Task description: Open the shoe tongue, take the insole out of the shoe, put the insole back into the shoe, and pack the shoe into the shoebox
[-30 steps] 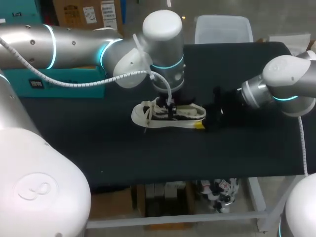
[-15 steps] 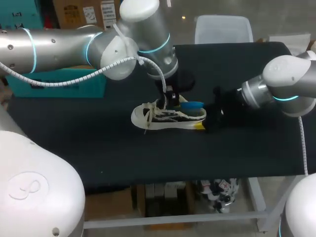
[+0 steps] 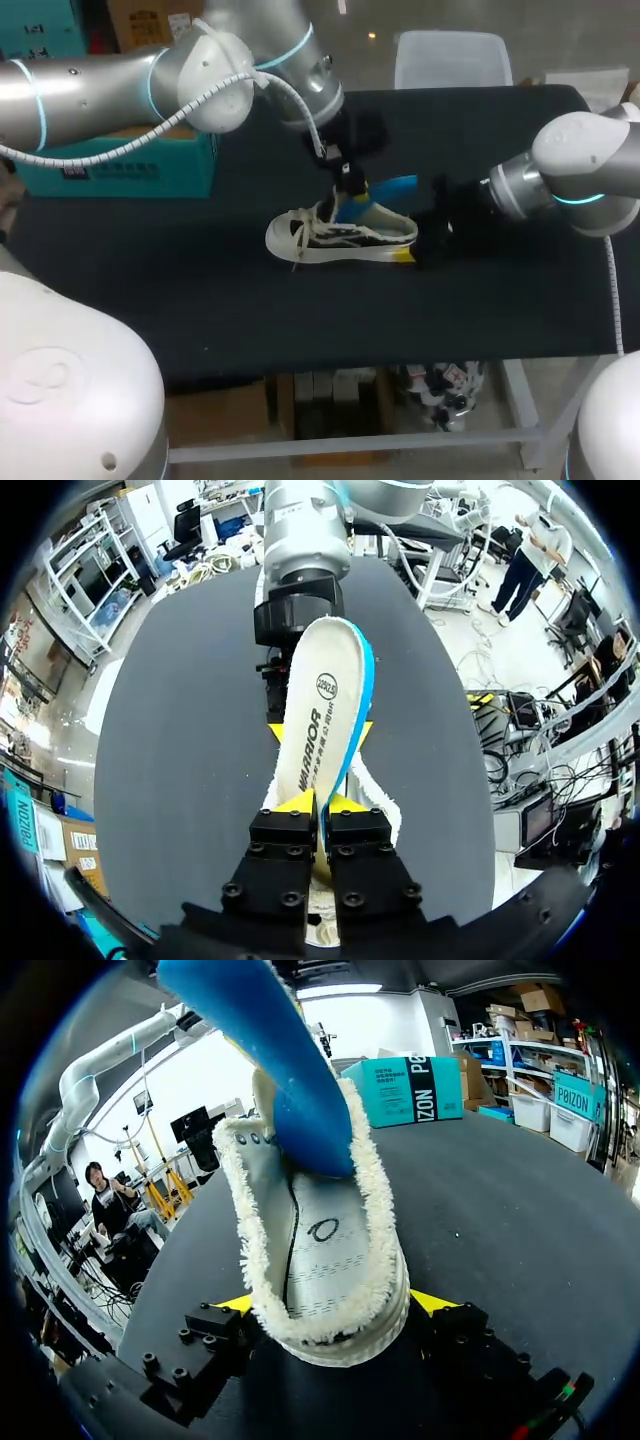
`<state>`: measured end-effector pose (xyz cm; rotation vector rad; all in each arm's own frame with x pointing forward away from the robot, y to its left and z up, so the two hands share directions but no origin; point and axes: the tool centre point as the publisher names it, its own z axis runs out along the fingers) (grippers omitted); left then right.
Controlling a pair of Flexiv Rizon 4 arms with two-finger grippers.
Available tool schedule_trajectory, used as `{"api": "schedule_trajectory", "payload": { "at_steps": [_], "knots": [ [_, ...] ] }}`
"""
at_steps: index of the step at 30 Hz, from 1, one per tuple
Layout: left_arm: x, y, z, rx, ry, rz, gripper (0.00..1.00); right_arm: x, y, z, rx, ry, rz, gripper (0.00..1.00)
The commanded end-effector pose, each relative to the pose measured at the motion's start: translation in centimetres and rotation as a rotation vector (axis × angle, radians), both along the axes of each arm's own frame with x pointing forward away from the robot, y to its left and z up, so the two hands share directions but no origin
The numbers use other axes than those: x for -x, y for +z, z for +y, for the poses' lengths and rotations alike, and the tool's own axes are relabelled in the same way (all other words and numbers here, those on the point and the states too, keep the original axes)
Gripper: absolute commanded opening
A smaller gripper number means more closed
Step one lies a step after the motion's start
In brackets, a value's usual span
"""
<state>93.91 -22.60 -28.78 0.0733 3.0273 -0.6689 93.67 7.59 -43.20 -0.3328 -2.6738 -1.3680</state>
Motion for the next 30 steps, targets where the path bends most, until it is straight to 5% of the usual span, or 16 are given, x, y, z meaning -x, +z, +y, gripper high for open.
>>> {"api": "schedule_trajectory", "payload": {
  "at_steps": [1,6,7,8,20,30],
  "knots": [
    [0.6,1.7,1.0,0.074,-0.021,0.008,0.0,0.1,-1.1,-0.1,-0.004,0.004,0.004,0.0],
    [1.5,4.0,0.6,0.168,-0.064,0.026,0.0,0.1,-1.1,-0.1,-0.004,0.004,0.004,0.05],
    [1.7,4.4,0.5,0.186,-0.077,0.032,0.0,0.1,-0.9,-0.1,-0.005,0.005,0.003,0.37],
    [2.0,5.0,0.4,0.207,-0.084,0.035,0.0,0.2,-0.6,-0.2,-0.004,0.006,0.002,0.99],
    [4.2,11.2,1.5,0.406,-0.188,0.079,0.0,0.5,4.4,-3.8,0.149,-0.005,-0.022,1.0],
    [5.4,14.8,4.1,0.488,-0.212,0.085,0.0,-2.4,11.2,-4.5,0.355,0.069,-0.121,1.0]
  ]
}}
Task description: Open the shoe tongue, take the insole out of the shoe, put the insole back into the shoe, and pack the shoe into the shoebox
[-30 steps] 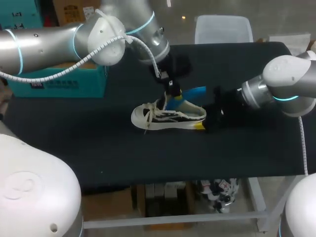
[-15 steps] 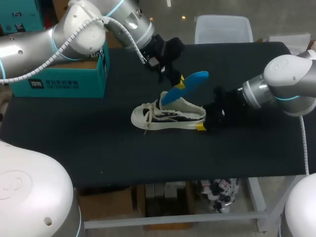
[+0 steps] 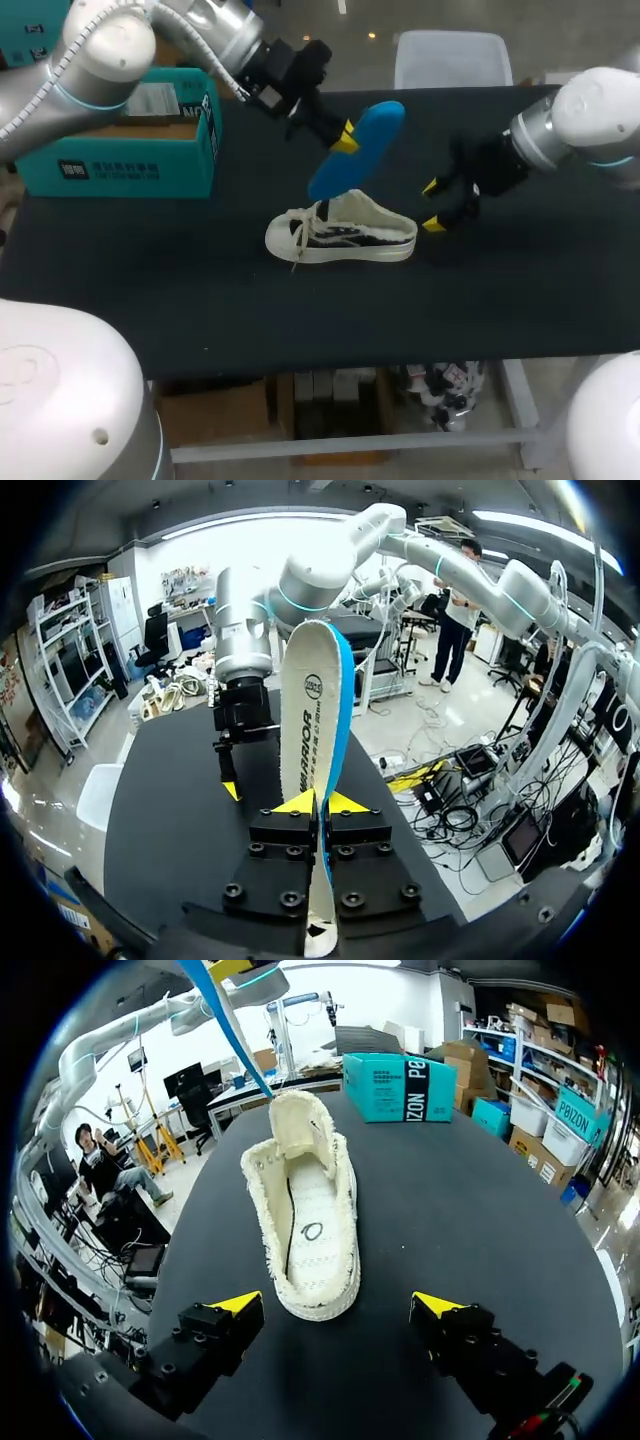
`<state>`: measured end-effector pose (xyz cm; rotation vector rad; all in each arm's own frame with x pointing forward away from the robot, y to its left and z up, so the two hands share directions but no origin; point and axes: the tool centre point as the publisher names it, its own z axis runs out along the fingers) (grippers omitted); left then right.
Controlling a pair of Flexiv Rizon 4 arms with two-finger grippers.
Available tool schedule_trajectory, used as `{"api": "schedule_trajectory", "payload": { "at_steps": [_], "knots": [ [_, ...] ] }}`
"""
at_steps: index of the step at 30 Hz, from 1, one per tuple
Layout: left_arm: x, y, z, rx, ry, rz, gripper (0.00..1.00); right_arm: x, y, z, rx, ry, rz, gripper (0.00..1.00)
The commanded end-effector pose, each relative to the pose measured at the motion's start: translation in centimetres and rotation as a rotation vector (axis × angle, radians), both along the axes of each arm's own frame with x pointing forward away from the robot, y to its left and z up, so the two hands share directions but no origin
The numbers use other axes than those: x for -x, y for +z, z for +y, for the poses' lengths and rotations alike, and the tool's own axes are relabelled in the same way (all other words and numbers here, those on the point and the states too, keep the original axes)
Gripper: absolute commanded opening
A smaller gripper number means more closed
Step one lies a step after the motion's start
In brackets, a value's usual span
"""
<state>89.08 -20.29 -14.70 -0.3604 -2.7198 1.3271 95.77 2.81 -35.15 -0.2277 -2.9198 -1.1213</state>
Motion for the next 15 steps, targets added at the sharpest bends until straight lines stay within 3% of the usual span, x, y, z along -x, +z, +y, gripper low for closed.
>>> {"api": "schedule_trajectory", "payload": {
  "at_steps": [1,8,15],
  "knots": [
    [0.7,0.8,2.2,0.028,0.029,-0.006,0.0,-0.7,3.6,0.6,0.163,0.034,-0.004,1.0],
    [1.0,1.0,5.6,0.015,0.125,-0.008,0.0,-3.1,5.4,3.1,0.318,0.09,-0.016,1.0],
    [1.5,0.1,9.2,-0.014,0.235,-0.005,0.0,-4.0,5.0,5.5,0.43,0.121,-0.015,1.0]
  ]
}}
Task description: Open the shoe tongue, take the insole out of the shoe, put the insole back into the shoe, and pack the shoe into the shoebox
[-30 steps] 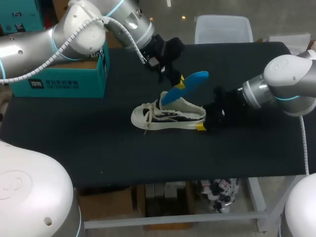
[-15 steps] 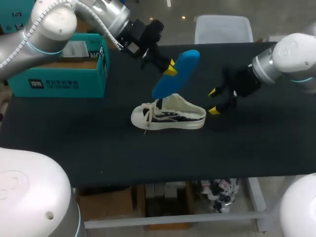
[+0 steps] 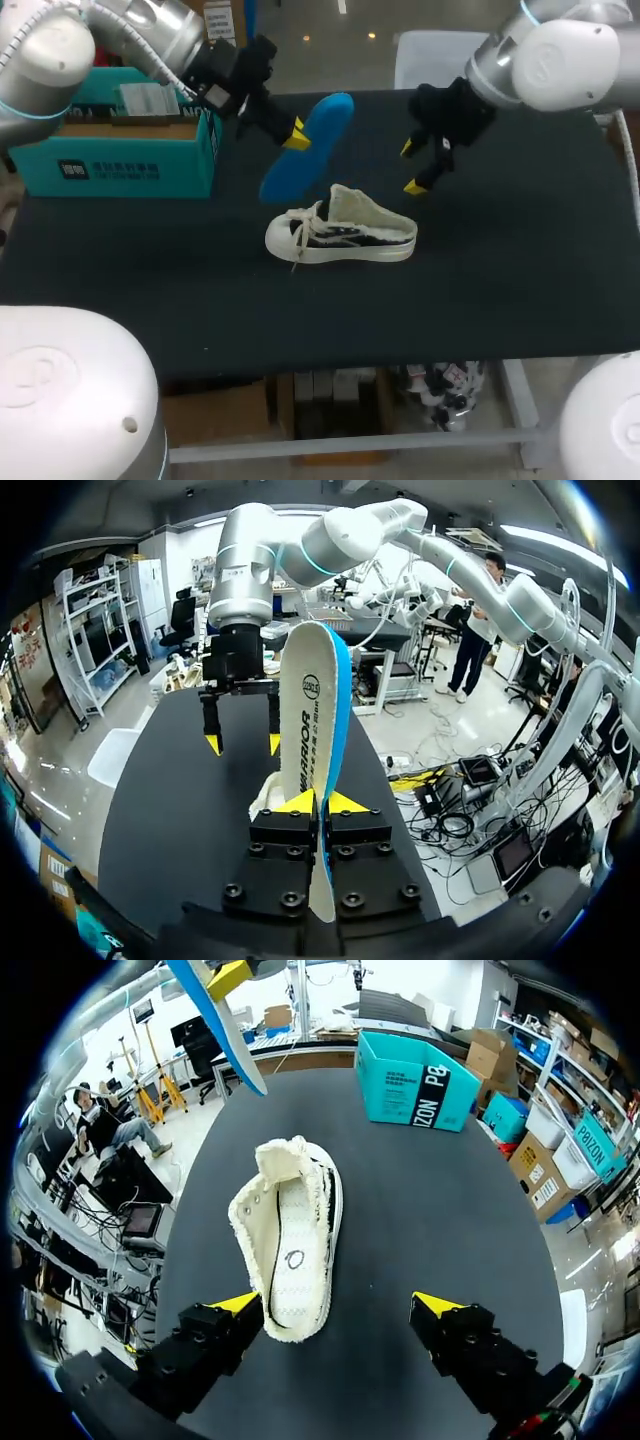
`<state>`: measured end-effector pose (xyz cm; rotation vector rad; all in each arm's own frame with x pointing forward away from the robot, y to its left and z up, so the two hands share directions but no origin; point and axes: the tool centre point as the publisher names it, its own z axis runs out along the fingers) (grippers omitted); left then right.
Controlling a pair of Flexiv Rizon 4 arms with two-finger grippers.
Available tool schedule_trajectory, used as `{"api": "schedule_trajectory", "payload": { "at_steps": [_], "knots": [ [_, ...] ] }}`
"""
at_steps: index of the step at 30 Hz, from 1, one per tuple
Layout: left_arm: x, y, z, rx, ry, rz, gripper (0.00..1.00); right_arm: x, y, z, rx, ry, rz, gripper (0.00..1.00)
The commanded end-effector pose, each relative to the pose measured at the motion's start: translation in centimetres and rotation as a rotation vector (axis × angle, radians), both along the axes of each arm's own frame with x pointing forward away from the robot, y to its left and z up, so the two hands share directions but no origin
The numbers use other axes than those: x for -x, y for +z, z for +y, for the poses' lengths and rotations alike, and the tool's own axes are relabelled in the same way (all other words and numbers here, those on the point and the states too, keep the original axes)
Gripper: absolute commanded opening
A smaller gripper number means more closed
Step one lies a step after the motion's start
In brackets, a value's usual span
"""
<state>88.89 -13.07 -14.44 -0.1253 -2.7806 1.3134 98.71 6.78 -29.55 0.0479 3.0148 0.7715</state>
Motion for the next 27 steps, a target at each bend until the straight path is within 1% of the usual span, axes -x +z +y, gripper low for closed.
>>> {"api": "schedule_trajectory", "payload": {
  "at_steps": [1,5,6,10,15,23,25,27],
  "knots": [
    [1.4,-0.3,2.5,0.007,0.097,-0.045,0.0,-1.2,-0.7,1.9,0.209,0.015,0.036,1.0],
    [1.9,-0.8,4.3,-0.007,0.156,-0.05,0.0,-1.5,-1.0,3.3,0.245,0.04,0.036,1.0],
    [2.0,-0.9,4.8,-0.014,0.176,-0.05,0.0,-1.5,-1.2,3.7,0.268,0.036,0.035,1.0],
    [2.5,-1.3,6.2,-0.022,0.217,-0.047,0.0,-1.1,-1.6,4.8,0.31,0.052,0.043,1.0],
    [3.2,-2.0,8.2,-0.023,0.258,-0.038,0.0,-0.5,-2.1,5.5,0.338,0.048,0.043,1.0],
    [4.1,-2.9,10.9,-0.019,0.313,-0.027,0.0,-0.5,-3.2,6.9,0.375,0.028,0.04,1.0],
    [4.3,-3.0,11.5,-0.019,0.328,-0.03,0.0,-0.3,-3.4,7.2,0.41,0.008,0.032,1.0],
    [4.4,-3.1,11.9,-0.018,0.335,-0.029,0.0,-0.2,-3.6,7.3,0.407,0.008,0.031,1.0]
  ]
}}
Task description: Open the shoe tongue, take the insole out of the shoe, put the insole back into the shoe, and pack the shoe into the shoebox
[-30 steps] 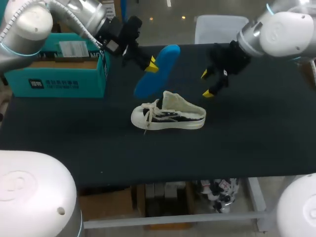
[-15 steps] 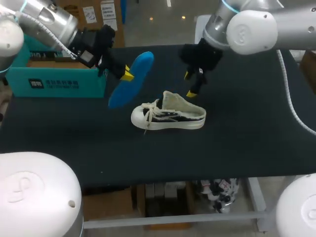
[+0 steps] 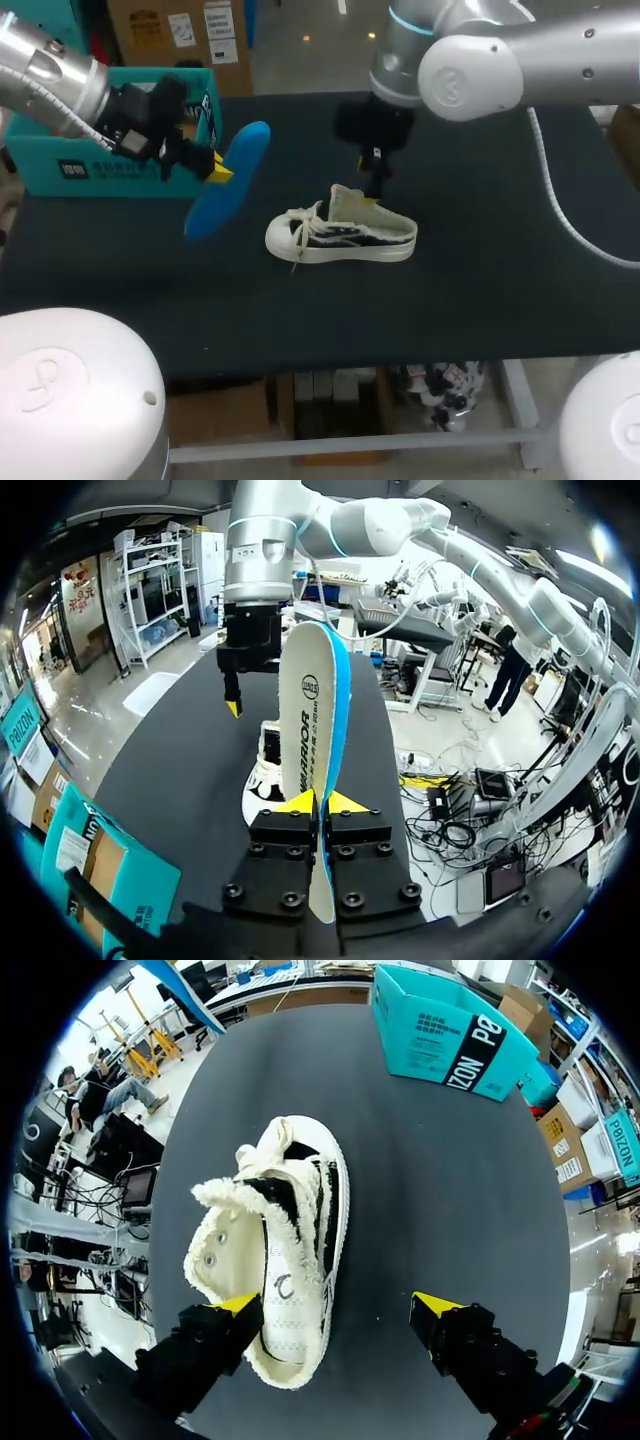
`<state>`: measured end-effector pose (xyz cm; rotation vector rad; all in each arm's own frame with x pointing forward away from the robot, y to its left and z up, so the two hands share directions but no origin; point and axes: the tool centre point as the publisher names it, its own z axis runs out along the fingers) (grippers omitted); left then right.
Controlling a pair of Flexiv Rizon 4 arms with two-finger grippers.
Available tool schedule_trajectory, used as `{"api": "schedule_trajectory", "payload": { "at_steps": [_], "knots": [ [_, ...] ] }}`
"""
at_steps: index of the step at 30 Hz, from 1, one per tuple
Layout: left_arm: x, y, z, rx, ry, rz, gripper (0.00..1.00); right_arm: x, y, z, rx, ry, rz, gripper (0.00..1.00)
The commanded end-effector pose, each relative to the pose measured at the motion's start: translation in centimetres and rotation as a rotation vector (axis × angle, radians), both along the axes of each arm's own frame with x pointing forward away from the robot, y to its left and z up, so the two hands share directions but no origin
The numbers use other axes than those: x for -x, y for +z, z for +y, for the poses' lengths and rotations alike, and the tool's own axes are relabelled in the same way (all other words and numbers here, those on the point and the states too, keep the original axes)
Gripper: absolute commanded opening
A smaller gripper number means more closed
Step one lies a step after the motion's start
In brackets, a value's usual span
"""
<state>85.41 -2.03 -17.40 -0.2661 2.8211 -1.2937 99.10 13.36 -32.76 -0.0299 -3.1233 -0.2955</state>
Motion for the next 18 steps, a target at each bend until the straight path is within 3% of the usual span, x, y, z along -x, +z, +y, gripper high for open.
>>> {"api": "schedule_trajectory", "payload": {
  "at_steps": [1,8,10,12,13,14,15,18],
  "knots": [
    [1.0,-0.2,1.1,0.0,0.075,-0.054,0.0,0.3,-0.5,0.8,0.107,-0.014,-0.007,1.0],
    [1.1,-0.8,2.5,0.003,0.103,-0.047,0.0,0.3,-1.5,1.2,0.114,-0.027,-0.004,1.0],
    [1.1,-1.0,2.8,0.003,0.11,-0.041,0.0,0.2,-1.8,1.5,0.117,-0.026,-0.002,0.92],
    [1.1,-1.3,3.1,-0.001,0.118,-0.035,0.0,0.2,-2.0,1.8,0.119,-0.027,-0.001,0.72],
    [1.1,-1.4,3.2,-0.01,0.129,-0.033,0.0,0.2,-2.1,1.9,0.123,-0.03,-0.001,0.44],
    [1.1,-1.5,3.3,-0.01,0.131,-0.031,0.0,0.2,-2.2,2.0,0.132,-0.039,-0.003,0.29],
    [1.0,-1.6,3.4,-0.008,0.128,-0.025,0.0,0.3,-2.2,2.1,0.14,-0.045,-0.004,0.0],
    [1.0,-1.8,3.7,-0.008,0.133,-0.021,0.0,0.4,-2.1,2.2,0.159,-0.064,-0.009,0.0]
  ]
}}
